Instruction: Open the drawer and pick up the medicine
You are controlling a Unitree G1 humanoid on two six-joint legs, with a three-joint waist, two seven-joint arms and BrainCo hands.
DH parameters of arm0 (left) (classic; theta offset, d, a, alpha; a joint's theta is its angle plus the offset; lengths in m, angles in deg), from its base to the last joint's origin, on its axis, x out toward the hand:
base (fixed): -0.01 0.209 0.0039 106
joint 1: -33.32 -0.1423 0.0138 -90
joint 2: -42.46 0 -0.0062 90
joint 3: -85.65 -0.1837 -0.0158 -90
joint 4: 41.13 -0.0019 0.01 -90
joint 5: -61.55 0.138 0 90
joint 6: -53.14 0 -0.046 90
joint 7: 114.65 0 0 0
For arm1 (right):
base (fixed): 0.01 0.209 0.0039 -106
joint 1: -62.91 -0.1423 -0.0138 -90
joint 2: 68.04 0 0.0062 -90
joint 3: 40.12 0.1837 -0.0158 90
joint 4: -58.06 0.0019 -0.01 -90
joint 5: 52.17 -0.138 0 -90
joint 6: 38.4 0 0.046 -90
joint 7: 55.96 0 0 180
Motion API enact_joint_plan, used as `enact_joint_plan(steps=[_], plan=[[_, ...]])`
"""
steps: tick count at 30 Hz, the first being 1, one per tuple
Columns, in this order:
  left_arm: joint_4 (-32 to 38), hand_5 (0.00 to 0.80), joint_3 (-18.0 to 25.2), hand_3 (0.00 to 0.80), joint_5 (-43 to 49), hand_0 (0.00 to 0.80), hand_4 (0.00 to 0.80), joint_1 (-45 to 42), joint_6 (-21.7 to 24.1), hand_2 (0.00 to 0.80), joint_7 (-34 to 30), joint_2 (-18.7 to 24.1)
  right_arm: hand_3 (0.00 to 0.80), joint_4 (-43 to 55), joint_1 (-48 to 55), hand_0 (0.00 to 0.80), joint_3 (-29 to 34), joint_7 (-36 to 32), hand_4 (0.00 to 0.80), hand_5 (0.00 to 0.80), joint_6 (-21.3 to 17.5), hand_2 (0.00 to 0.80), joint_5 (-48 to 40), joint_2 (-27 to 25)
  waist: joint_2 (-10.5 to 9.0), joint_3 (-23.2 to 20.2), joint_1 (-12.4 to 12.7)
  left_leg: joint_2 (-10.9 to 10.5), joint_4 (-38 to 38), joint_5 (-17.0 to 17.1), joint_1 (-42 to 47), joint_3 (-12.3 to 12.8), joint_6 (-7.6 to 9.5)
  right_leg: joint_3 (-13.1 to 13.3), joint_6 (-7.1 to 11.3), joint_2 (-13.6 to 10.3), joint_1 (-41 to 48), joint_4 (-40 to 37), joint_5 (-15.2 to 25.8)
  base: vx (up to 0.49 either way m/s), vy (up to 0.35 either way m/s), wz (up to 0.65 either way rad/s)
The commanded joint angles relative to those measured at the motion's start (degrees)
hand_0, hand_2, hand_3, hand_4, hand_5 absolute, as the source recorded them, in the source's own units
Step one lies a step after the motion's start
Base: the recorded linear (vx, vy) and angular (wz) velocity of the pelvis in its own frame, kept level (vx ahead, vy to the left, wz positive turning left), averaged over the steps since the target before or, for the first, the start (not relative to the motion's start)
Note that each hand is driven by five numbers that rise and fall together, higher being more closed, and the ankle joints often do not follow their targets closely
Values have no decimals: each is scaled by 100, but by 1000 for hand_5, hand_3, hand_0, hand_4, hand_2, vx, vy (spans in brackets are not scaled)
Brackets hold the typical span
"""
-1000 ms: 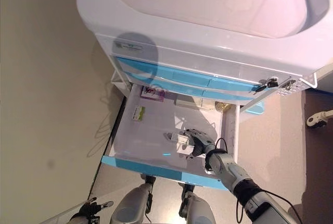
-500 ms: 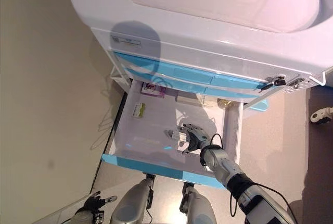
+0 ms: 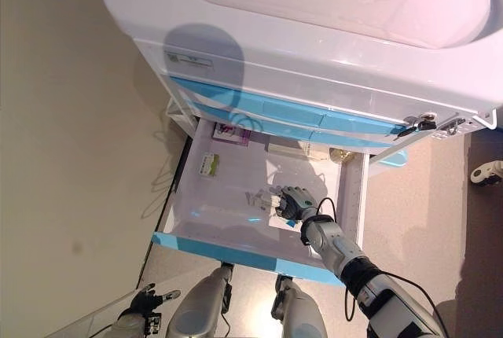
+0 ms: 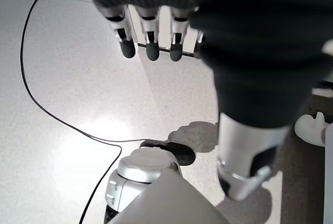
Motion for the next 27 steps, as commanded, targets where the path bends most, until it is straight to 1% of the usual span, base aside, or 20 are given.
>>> enact_joint_plan(steps=[1,6,7,8,9,11,12,13,14,15,20,23,24,25,26,27], plan=[[-106,0,-124,0,-184,0,0,2,72,0,151,-58,800,384,85,800,-64,247,800,800,-2,800,170,-82,-85,-199,-14,-158,-167,77,-120,-11,71,-18,255,-125,-315,500,8,0,0,0],[-146,0,-33,0,-133,0,0,-15,59,0,143,-6,800,612,74,800,15,240,800,800,-43,800,127,-171,-149,-296,-20,-118,-208,72,-93,30,63,38,257,-76,-295,410,36,0,0,0],[-155,0,-8,0,-118,0,0,-17,55,0,125,11,800,760,77,800,37,186,800,800,-88,800,46,-213,-174,-322,-21,-104,-225,70,-79,47,59,58,257,-64,-288,380,48,0,0,0],[-166,0,60,0,-113,0,0,-38,46,0,98,45,800,1065,86,800,71,53,800,800,-213,800,-197,-308,-220,-365,-29,-77,-246,72,-56,75,50,81,259,-37,-264,328,74,0,0,0],[-166,0,60,0,-112,0,0,-38,46,0,96,44,800,1084,92,800,76,40,800,800,-208,800,-202,-318,-219,-365,-25,-75,-249,72,-52,79,49,84,258,-35,-262,323,77,10,-25,-5],[-177,0,158,0,-68,0,0,-75,18,0,29,96,800,1597,101,800,121,-195,800,800,-353,800,-400,-526,-280,-429,-21,-47,-276,71,-5,101,38,104,265,0,-209,233,107,14,-32,-7],[-177,0,157,0,-67,0,0,-76,18,0,28,96,800,1615,109,800,127,-208,800,800,-349,800,-406,-535,-279,-428,-19,-47,-279,71,-1,102,37,105,265,1,-204,228,110,17,-43,-7],[-188,0,250,0,-64,0,0,-102,-2,0,-26,134,800,1990,172,800,245,-389,800,800,-427,800,-621,-692,-328,-482,-38,-32,-300,72,45,127,23,125,261,33,-153,182,125,10,-22,-6],[-188,0,249,0,-64,0,0,-103,-3,0,-27,133,800,2010,182,800,252,-402,800,800,-420,800,-627,-702,-326,-481,-35,-31,-304,73,50,129,23,127,261,34,-148,176,127,26,-45,-7],[-221,0,309,0,-14,0,0,-136,-41,0,-95,160,800,2331,209,800,318,-600,800,800,-493,800,-793,-811,-361,-553,-40,-20,-349,73,115,152,13,141,258,76,-92,126,133,37,-37,-7],[-296,0,512,0,84,0,0,-247,-107,0,-217,260,800,3125,413,800,657,-1111,800,800,-647,800,-1526,-1082,-418,-758,-44,33,-582,161,351,175,-48,109,252,158,131,-43,146,41,-40,-5],[-326,0,562,0,137,0,0,-277,-152,0,-318,308,800,3390,418,800,680,-1479,800,800,-627,800,-1824,-1200,-429,-847,-37,49,-681,200,459,169,-83,65,244,175,238,-97,145,26,-19,-1],[-344,0,620,0,185,0,0,-304,-181,0,-362,336,800,3634,467,800,774,-1699,800,800,-616,800,-2247,-1265,-430,-925,-43,70,-714,211,509,165,-102,33,246,175,300,-124,141,48,-33,0],[-344,0,617,0,186,0,0,-305,-181,0,-363,335,800,3652,478,800,785,-1712,800,800,-607,800,-2259,-1274,-428,-924,-43,70,-715,211,512,162,-103,29,246,175,305,-128,142,59,-41,3],[-384,0,654,0,218,0,0,-342,-210,0,-436,370,800,3905,498,800,822,-2058,800,800,-603,800,-2764,-1369,-437,-998,-46,87,-747,222,576,162,-125,-5,239,180,375,-145,139,31,-20,4],[-383,0,652,0,219,0,0,-344,-210,0,-437,369,800,3925,508,800,832,-2072,800,800,-592,800,-2777,-1379,-434,-996,-47,87,-747,221,580,158,-126,-8,239,181,381,-149,139,70,-32,8]])
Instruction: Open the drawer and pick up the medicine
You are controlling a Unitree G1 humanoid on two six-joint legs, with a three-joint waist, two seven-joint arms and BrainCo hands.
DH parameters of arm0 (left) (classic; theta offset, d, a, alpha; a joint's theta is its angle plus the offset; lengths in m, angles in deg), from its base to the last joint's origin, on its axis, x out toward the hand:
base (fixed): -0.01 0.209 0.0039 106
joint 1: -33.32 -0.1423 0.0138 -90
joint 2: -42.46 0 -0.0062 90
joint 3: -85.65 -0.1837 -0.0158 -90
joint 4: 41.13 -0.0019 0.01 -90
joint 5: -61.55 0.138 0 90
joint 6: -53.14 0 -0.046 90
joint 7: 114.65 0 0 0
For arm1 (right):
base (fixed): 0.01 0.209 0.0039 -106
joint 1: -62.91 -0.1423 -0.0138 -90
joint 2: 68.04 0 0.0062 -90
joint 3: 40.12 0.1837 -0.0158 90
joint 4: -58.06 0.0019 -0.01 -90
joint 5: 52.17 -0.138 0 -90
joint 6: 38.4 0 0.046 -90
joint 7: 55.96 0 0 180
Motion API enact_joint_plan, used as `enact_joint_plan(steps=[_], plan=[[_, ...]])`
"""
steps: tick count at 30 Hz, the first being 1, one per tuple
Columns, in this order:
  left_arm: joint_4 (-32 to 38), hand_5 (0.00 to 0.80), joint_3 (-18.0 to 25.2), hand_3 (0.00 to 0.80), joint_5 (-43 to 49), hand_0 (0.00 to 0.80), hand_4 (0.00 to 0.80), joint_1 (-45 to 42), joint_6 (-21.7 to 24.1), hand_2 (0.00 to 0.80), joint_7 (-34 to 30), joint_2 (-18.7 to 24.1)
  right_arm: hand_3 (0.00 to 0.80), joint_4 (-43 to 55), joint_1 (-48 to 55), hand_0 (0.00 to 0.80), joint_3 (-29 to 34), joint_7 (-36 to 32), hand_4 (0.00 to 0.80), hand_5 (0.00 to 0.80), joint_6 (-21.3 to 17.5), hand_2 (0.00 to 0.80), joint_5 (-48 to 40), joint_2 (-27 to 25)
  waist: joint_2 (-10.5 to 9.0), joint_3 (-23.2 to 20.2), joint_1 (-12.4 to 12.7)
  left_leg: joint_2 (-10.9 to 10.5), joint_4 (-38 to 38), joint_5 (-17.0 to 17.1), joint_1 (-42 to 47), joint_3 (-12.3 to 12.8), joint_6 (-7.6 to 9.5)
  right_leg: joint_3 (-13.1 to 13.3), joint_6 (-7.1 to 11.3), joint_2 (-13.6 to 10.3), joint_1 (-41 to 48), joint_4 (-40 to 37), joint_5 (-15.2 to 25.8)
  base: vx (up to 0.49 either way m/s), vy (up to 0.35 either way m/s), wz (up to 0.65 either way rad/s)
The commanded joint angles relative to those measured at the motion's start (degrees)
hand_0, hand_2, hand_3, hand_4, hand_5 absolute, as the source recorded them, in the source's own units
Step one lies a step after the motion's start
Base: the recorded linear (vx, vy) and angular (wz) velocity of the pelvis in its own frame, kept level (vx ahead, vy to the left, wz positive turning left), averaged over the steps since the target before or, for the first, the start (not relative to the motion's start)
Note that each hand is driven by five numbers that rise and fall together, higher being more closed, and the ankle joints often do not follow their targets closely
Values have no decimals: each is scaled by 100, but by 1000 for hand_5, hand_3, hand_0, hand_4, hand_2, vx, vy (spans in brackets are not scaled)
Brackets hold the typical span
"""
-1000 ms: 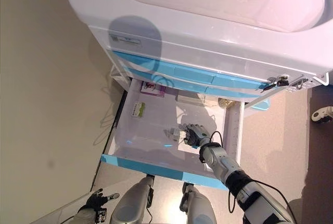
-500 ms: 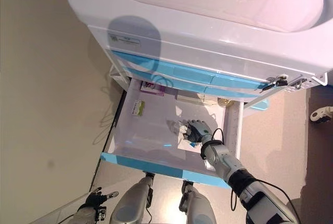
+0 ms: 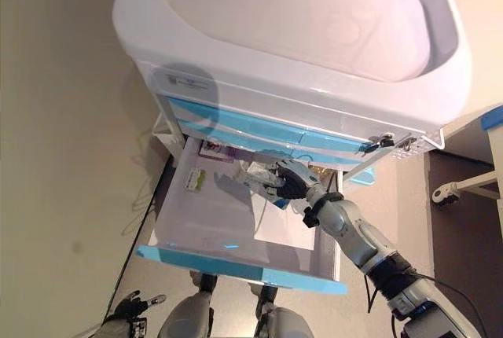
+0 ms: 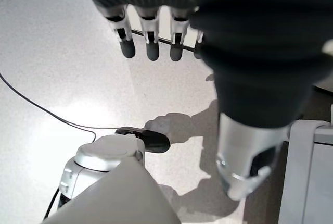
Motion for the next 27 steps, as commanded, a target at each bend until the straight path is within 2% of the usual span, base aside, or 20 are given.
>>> enact_joint_plan(steps=[1,3,5,6,7,8,12,13,14,15,16,19,21,25,27], plan=[[-310,0,99,0,154,0,0,-146,-42,0,-212,74,800,783,97,800,56,-907,800,800,-79,800,-1869,-232,93,-440,17,-41,-349,190,-28,55,-54,-89,313,-12,-213,387,15,64,-17,9],[-336,0,124,0,144,0,0,-166,-48,0,-261,91,800,935,84,800,63,-1094,800,800,-60,800,-2164,-335,87,-479,6,-38,-349,178,0,54,-60,-99,315,-10,-169,367,18,55,-15,6],[-369,0,148,0,144,0,0,-181,-58,0,-386,116,800,1248,-33,800,-31,-1528,800,800,119,800,-3001,-602,74,-592,4,-35,-349,163,65,67,-76,-109,320,0,-81,320,18,67,-10,0],[-347,0,147,0,120,0,0,-242,-36,0,-483,111,800,1557,-214,800,-48,-1865,800,800,251,800,-3838,-980,62,-713,6,-24,-349,146,133,87,-90,-108,329,9,-7,282,18,67,-3,-1],[-346,0,147,0,120,0,0,-242,-36,0,-483,104,800,1568,-213,800,-46,-1867,800,800,260,800,-3850,-993,69,-710,7,-23,-349,144,137,88,-90,-107,329,11,-2,279,19,84,1,-1],[-352,0,137,0,107,0,0,-307,-17,0,-576,111,800,1786,-561,800,-95,-2053,800,800,376,800,-4484,-1512,46,-830,4,-16,-349,129,201,120,-109,-83,335,20,71,240,19,55,5,-2],[-381,0,140,0,52,0,0,-439,9,0,-665,53,800,2133,-873,800,-38,-2171,800,800,340,800,-5402,-2335,36,-1036,-30,-9,-349,90,324,171,-133,-51,350,30,201,181,13,54,7,-8],[-380,0,137,0,52,0,0,-439,9,0,-665,50,800,2139,-868,800,-35,-2170,800,800,342,800,-5405,-2341,39,-1034,-26,-8,-349,89,327,172,-133,-50,350,31,205,180,13,42,1,-13],[-398,0,130,0,35,0,0,-515,23,0,-690,15,800,2214,-1061,800,17,-2187,800,800,321,800,-5774,-2734,19,-1132,-36,-4,-349,71,383,188,-148,-41,358,35,269,153,8,24,0,-13],[-398,0,130,0,35,0,0,-515,23,0,-690,14,800,2214,-1061,800,16,-2187,800,800,321,800,-5774,-2734,19,-1131,-36,-4,-349,71,384,188,-148,-41,358,35,270,152,8,55,-1,-6],[-504,0,142,0,39,0,0,-562,21,0,-718,4,800,2221,-1197,800,117,-2143,800,800,232,800,-5982,-3014,-9,-1234,-60,3,-349,55,430,204,-161,-46,362,43,316,140,-1,40,1,-5],[-536,0,152,0,1,0,0,-679,12,0,-744,-49,800,2051,-1477,800,282,-1953,800,800,113,800,-6035,-3418,-40,-1356,-64,3,-349,28,485,231,-170,-35,372,50,371,127,-6,19,2,-2],[-538,0,133,0,-14,0,0,-750,21,0,-732,-82,800,1856,-1470,800,463,-1789,800,800,8,800,-6090,-3486,-49,-1412,-65,5,-349,13,525,244,-171,-41,375,50,415,112,-8,0,0,0],[-580,0,96,0,-60,0,0,-825,8,0,-729,-83,800,1406,-1786,800,412,-1516,800,800,-67,800,-5930,-3535,-90,-1452,-51,19,-349,-1,570,251,-178,-47,376,56,458,97,-8,0,0,0],[-572,0,29,0,-132,0,0,-864,-18,0,-706,-60,800,669,-2240,800,323,-1051,800,800,-117,800,-5609,-3423,-122,-1475,-7,28,-349,-13,598,251,-174,-56,375,60,497,87,-10,0,0,0]])
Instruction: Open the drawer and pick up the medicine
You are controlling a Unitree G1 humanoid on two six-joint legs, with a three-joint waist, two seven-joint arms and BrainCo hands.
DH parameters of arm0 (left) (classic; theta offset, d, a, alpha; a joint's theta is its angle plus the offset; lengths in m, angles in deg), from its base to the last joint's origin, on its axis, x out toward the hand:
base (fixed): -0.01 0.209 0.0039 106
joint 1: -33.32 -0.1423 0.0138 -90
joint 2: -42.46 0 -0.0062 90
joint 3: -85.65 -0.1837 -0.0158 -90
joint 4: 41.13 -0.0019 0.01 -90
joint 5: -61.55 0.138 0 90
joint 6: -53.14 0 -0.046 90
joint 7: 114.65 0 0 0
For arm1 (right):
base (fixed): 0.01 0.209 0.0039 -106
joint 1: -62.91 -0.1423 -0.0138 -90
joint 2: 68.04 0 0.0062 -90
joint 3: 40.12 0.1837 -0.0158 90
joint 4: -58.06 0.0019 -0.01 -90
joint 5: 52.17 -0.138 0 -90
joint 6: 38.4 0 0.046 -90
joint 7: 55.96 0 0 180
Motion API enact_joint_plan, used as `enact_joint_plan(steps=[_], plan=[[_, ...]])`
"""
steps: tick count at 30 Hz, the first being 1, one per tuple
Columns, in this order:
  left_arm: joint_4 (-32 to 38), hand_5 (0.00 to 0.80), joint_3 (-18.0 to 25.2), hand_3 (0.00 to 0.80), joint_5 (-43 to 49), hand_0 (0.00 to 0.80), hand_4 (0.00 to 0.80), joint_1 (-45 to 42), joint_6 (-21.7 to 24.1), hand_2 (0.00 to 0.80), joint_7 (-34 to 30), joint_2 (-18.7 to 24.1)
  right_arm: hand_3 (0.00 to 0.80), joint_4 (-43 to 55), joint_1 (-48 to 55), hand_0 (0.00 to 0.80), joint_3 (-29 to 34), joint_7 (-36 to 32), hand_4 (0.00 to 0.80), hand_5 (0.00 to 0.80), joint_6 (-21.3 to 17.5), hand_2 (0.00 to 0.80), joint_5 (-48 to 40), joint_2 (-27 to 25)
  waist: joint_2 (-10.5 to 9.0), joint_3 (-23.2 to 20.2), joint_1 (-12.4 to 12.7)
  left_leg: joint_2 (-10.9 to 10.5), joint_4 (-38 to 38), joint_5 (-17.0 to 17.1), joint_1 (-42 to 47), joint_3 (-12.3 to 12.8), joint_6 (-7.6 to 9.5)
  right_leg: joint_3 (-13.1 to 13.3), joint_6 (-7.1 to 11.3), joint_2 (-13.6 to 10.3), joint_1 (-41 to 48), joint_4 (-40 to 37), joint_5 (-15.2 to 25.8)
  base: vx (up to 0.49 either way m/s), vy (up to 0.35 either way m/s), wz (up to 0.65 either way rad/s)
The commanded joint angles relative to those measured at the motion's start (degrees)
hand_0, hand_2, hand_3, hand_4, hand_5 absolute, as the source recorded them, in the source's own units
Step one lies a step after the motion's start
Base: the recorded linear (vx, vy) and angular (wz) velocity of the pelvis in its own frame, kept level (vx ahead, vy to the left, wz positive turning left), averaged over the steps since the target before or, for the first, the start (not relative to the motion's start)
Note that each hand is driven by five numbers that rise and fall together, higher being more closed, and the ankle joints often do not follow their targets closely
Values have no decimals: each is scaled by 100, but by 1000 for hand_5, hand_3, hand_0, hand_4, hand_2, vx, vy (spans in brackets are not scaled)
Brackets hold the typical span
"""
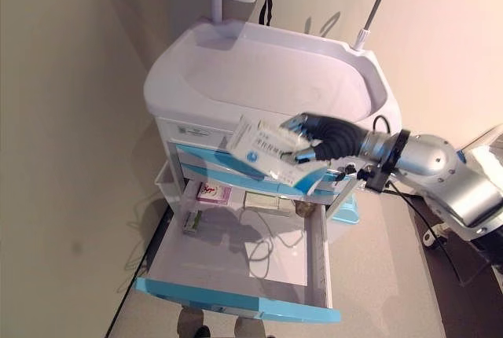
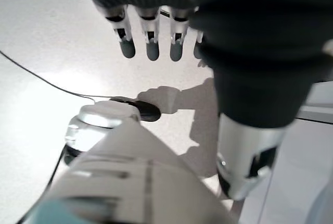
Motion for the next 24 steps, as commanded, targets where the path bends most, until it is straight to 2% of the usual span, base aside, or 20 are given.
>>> enact_joint_plan(steps=[1,4,7,8,9,10,11,12,13,15,19,20,22,24], plan=[[-330,0,-172,0,-140,0,0,67,35,0,20,112,800,-920,-842,800,-241,876,800,800,-428,800,269,197,-126,-294,148,-30,-11,12,-131,128,-119,-89,325,7,-85,212,54,0,0,0],[-328,0,-235,0,-201,0,0,45,9,0,48,137,800,-1354,-1332,800,-521,1064,800,800,-399,800,440,300,-150,-283,185,-24,-11,13,-123,117,-117,-98,321,8,-78,210,63,0,0,0],[-353,0,-328,0,-341,0,0,31,-17,0,79,187,800,-2495,-2266,800,-1064,1460,800,800,-290,800,933,628,-194,-261,237,-31,-11,16,-136,89,-108,-108,309,22,-79,206,68,0,0,0],[-353,0,-327,0,-341,0,0,31,-17,0,79,186,800,-2497,-2271,800,-1069,1460,800,800,-290,800,932,629,-193,-260,236,-31,-11,16,-136,88,-108,-108,309,22,-79,206,68,0,0,0],[-377,0,-396,0,-411,0,0,47,-46,0,82,225,800,-3276,-2861,800,-1438,1670,800,800,-203,800,1274,877,-228,-233,283,-35,-11,22,-147,66,-103,-125,299,28,-83,208,76,-6,-6,3],[-389,0,-431,0,-467,0,0,54,-60,0,97,247,800,-3711,-3080,800,-1495,1770,800,800,-160,800,1336,1053,-249,-216,316,-33,-11,30,-158,52,-101,-133,296,29,-88,209,83,0,0,0],[-389,0,-424,0,-467,0,0,55,-60,0,97,238,800,-3728,-3111,800,-1523,1769,800,800,-167,800,1332,1061,-240,-213,308,-34,-11,30,-156,51,-101,-134,296,29,-86,209,83,0,0,0],[-412,0,-476,0,-578,0,0,87,-74,0,152,290,800,-4500,-3570,800,-1697,1935,800,800,-88,800,1655,1385,-279,-184,366,-34,-11,38,-175,13,-92,-157,292,34,-97,214,85,-4,-6,4],[-413,0,-470,0,-578,0,0,88,-74,0,153,284,800,-4513,-3590,800,-1714,1935,800,800,-92,800,1652,1392,-273,-182,358,-34,-11,38,-174,10,-92,-160,292,33,-96,214,84,-4,-7,7],[-465,0,-487,0,-694,0,0,120,-95,0,238,337,800,-5748,-4067,800,-1664,2194,800,800,27,800,2003,1933,-322,-132,447,-45,-11,50,-214,-63,-74,-192,288,36,-107,218,80,0,-9,12],[-523,0,-528,0,-801,0,0,116,-106,0,305,368,800,-7120,-4507,800,-1549,2413,800,800,133,800,2466,2569,-360,-77,573,-82,-11,80,-298,-185,-51,-276,278,39,-124,216,74,0,-4,17],[-523,0,-524,0,-801,0,0,116,-106,0,305,366,800,-7131,-4517,800,-1555,2412,800,800,127,800,2466,2575,-358,-76,566,-82,-11,80,-298,-188,-51,-279,279,39,-124,216,74,0,-3,22],[-571,0,-569,0,-793,0,0,139,-125,0,341,389,800,-8044,-4813,800,-1620,2533,800,800,200,800,2962,2909,-380,-39,657,-101,-11,99,-364,-289,-35,-326,279,36,-146,211,70,4,-3,20],[-601,0,-576,0,-770,0,0,172,-132,0,368,419,800,-8435,-4951,800,-1678,2598,800,800,233,800,3317,3044,-401,-14,707,-115,-11,107,-401,-359,-29,-376,282,36,-151,199,68,12,-7,24]])
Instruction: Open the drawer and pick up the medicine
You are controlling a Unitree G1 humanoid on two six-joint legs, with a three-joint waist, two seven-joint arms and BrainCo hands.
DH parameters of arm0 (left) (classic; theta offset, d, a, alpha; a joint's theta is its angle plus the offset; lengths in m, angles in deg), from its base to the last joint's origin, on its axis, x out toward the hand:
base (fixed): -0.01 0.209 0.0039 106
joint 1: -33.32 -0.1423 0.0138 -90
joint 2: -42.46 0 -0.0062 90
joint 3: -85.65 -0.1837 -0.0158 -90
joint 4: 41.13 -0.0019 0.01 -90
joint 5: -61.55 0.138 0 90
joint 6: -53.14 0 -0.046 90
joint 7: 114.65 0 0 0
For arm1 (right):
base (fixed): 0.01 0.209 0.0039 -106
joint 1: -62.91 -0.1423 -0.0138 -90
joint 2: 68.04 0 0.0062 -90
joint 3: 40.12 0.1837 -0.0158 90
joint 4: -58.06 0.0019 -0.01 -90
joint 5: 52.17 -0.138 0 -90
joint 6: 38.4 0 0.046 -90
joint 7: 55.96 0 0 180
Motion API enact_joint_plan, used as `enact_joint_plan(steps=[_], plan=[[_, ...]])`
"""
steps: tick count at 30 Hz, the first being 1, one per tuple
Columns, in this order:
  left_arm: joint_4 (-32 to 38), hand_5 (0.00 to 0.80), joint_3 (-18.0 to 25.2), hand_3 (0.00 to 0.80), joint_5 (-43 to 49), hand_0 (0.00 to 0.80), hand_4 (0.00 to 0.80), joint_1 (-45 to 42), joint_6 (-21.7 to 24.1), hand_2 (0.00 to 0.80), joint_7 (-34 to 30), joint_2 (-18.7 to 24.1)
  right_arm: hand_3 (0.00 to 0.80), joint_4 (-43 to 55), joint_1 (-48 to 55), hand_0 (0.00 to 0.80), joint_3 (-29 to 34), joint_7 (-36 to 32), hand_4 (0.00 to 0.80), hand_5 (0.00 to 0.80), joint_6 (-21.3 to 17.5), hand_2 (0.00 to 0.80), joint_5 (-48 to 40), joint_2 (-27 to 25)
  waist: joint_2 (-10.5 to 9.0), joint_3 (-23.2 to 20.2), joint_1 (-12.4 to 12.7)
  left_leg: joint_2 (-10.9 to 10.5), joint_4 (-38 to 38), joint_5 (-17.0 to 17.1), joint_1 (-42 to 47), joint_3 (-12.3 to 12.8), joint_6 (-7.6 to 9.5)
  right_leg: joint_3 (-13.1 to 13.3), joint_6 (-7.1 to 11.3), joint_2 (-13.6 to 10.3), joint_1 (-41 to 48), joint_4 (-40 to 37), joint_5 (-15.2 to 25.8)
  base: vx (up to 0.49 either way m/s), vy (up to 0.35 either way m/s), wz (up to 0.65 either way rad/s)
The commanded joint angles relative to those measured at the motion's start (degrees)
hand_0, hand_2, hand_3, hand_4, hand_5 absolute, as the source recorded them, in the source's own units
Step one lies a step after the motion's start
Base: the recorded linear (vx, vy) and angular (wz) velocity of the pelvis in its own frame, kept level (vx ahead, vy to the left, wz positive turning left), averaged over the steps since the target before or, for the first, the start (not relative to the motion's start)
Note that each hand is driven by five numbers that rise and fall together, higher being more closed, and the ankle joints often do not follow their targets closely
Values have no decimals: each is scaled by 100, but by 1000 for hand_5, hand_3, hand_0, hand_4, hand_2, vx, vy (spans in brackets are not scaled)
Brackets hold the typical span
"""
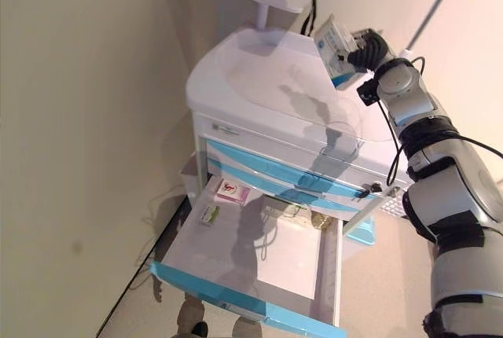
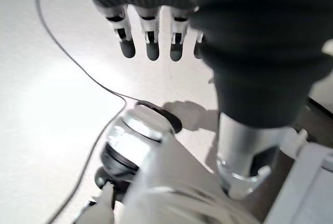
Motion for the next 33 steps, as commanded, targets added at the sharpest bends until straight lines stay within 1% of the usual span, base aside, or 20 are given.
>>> enact_joint_plan(steps=[1,2,3,4,8,12,16,17,18,21,22,23,25,33], plan=[[-280,0,-125,0,-47,0,0,202,-6,0,107,235,800,-356,-911,800,-156,346,800,800,-91,800,554,-135,-173,50,132,-67,-189,36,45,80,-15,-112,294,22,-5,200,97,22,-9,26],[-272,0,-142,0,-30,0,0,200,-5,0,119,252,800,-601,-990,800,-277,378,800,800,-34,800,857,-110,-186,63,171,-75,-189,45,20,47,-15,-138,296,23,-5,191,96,13,-2,15],[-275,0,-152,0,-21,0,0,213,-9,0,124,259,800,-656,-1027,800,-287,397,800,800,-35,800,941,-73,-191,72,188,-78,-189,49,4,30,-13,-148,298,21,-10,186,96,16,-5,12],[-270,0,-176,0,-5,0,0,259,-6,0,155,280,800,-871,-1122,800,-406,449,800,800,34,800,1299,-36,-211,90,224,-94,-189,55,-32,-30,-10,-192,300,13,-30,175,102,6,-6,7],[-227,0,-261,0,36,0,0,312,-2,0,165,260,800,-1104,-1155,800,-637,461,800,800,84,800,1945,59,-238,133,285,-114,-189,72,-93,-127,-4,-264,307,1,-50,162,108,8,-1,15],[-257,0,-273,0,68,0,0,372,6,0,163,236,800,-1056,-973,800,-556,486,800,800,46,800,2019,127,-260,148,314,-132,-189,75,-117,-174,1,-304,308,2,-54,149,104,11,0,5],[-180,0,-286,0,28,0,0,388,47,0,163,216,800,-1076,-844,800,-637,366,800,800,12,800,2236,179,-261,181,343,-129,-189,68,-136,-214,6,-333,307,-5,-65,143,100,3,-1,4],[-182,0,-287,0,34,0,0,394,50,0,163,207,656,-1043,-809,656,-633,368,656,656,-7,656,2263,196,-257,183,343,-132,-189,65,-135,-220,6,-334,305,-5,-63,143,97,4,1,12],[-183,0,-287,0,39,0,0,402,57,0,160,205,640,-1039,-776,640,-625,338,640,640,-1,640,2258,202,-253,188,345,-134,-189,64,-136,-225,6,-336,303,-7,-65,149,95,3,2,7],[-193,0,-302,0,51,0,0,398,53,0,140,188,671,-1082,-728,671,-668,299,671,671,7,671,2409,252,-242,190,346,-143,-189,56,-131,-222,4,-335,301,-7,-58,146,93,2,1,2],[-197,0,-290,0,50,0,0,403,55,0,143,185,700,-1098,-712,700,-667,307,700,700,7,700,2445,267,-236,191,345,-144,-189,57,-132,-226,3,-334,299,-9,-55,143,93,0,0,0],[-197,0,-289,0,50,0,0,403,55,0,143,185,709,-1098,-712,709,-667,307,709,709,7,709,2445,268,-236,190,344,-144,-189,57,-132,-226,3,-335,299,-9,-55,143,93,0,0,0],[-170,0,-294,0,53,0,0,431,58,0,137,178,800,-1074,-645,800,-681,262,800,800,7,800,2516,293,-211,194,342,-143,-189,58,-133,-236,8,-345,295,-16,-56,149,86,0,0,0],[-200,0,-303,0,107,0,0,450,56,0,101,128,800,-1039,-405,800,-536,204,800,800,-14,800,2585,456,-170,228,331,-153,-189,61,-133,-248,9,-379,297,-30,-64,144,95,0,0,0]])
